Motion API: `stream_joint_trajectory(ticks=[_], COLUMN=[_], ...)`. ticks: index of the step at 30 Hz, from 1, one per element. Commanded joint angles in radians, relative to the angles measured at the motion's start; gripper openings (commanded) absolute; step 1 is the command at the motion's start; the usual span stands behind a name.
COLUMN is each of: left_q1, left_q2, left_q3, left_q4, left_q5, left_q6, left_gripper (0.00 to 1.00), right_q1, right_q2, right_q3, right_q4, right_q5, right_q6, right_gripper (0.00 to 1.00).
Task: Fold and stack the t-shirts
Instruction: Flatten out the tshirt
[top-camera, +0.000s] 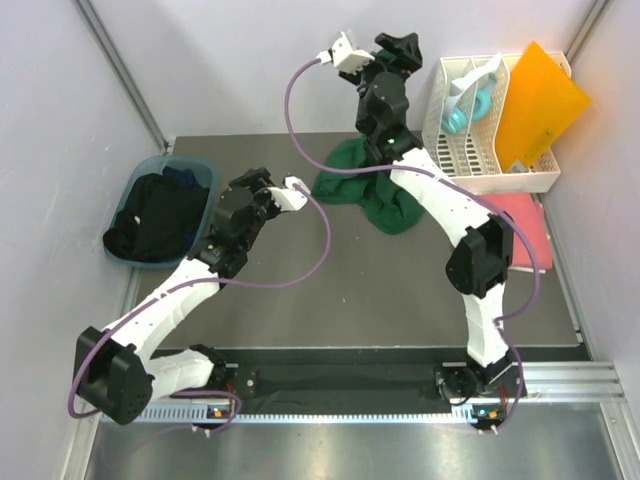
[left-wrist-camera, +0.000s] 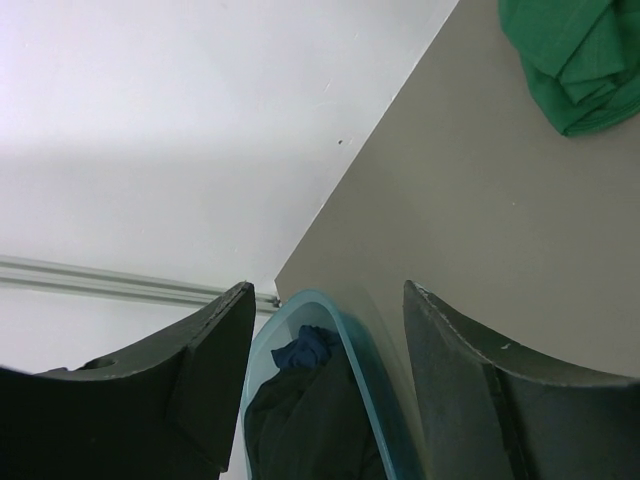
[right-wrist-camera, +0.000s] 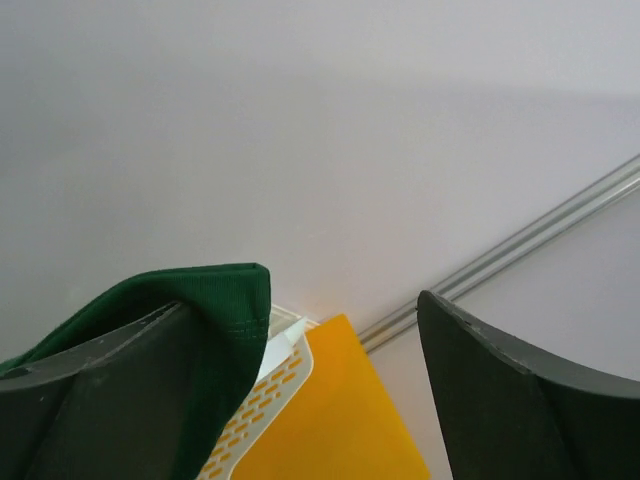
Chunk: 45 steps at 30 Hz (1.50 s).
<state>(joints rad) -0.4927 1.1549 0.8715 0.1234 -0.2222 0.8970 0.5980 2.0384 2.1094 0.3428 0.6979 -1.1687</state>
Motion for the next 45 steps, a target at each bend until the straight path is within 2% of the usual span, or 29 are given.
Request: stream_joint_trajectory(ticks=[1,5,9,13,18,23,24,26,27,28,30,33,37,42,45], left_q1=[-0.012,-0.017,-0.015,-0.017,-0.017,-0.017,-0.015,-0.017,-0.017,-0.017,-0.017,-0.014,-0.009,0.022,0.084], left_q2=[0.000,0.003,0.011,-0.001,-0.026,-0.031,-0.035,-0.041,-0.043,-0.044,-0.049,-0.044,-0.049,-0.035,-0.011], left_q3=[-0.025,-0.066,-0.071,-0.077,-0.086,-0.086,-0.088,-0.095,-0.098,-0.104,-0.111,-0.115,-0.118,-0.140,-0.118], left_q4=[0.105,0.168,0.194,0.173,0.136,0.088,0.085,0.071,0.067,0.067,0.077,0.091,0.078,0.136,0.131], left_q5=[-0.025,-0.088,-0.147,-0.172,-0.157,-0.135,-0.125,-0.115,-0.114,-0.115,-0.138,-0.186,-0.262,-0.364,-0.413], left_q6=[0.023,0.048,0.040,0.022,0.005,-0.006,-0.009,-0.009,-0.007,-0.007,-0.010,-0.024,-0.035,-0.006,-0.027], left_gripper=[0.65,0.65,0.65,0.64,0.64,0.64,0.64,0.64,0.64,0.64,0.63,0.63,0.63,0.62,0.58], right_q1=[-0.033,-0.058,-0.078,-0.144,-0.179,-0.214,-0.228,-0.228,-0.219,-0.210,-0.172,-0.109,-0.034,0.025,0.026], right_q2=[0.052,0.022,-0.046,-0.014,-0.044,-0.082,-0.095,-0.147,-0.170,-0.210,-0.245,-0.287,-0.274,-0.195,-0.129], right_q3=[0.012,-0.017,-0.155,-0.120,-0.137,-0.218,-0.209,-0.196,-0.216,-0.238,-0.335,-0.496,-0.610,-0.611,-0.580], right_q4=[0.089,-0.102,-0.151,-0.151,-0.326,-0.281,-0.332,-0.543,-0.611,-0.716,-0.795,-0.827,-0.797,-0.746,-0.699], right_q5=[0.086,0.120,0.123,0.192,0.124,0.134,0.052,-0.085,-0.248,-0.326,-0.516,-0.609,-0.670,-0.663,-0.626], right_q6=[-0.033,0.102,0.167,0.175,0.291,0.228,0.291,0.361,0.404,0.421,0.426,0.403,0.389,0.382,0.386], right_gripper=[0.89,0.94,0.94,0.93,0.93,0.94,0.93,0.89,0.87,0.86,0.85,0.84,0.81,0.80,0.80])
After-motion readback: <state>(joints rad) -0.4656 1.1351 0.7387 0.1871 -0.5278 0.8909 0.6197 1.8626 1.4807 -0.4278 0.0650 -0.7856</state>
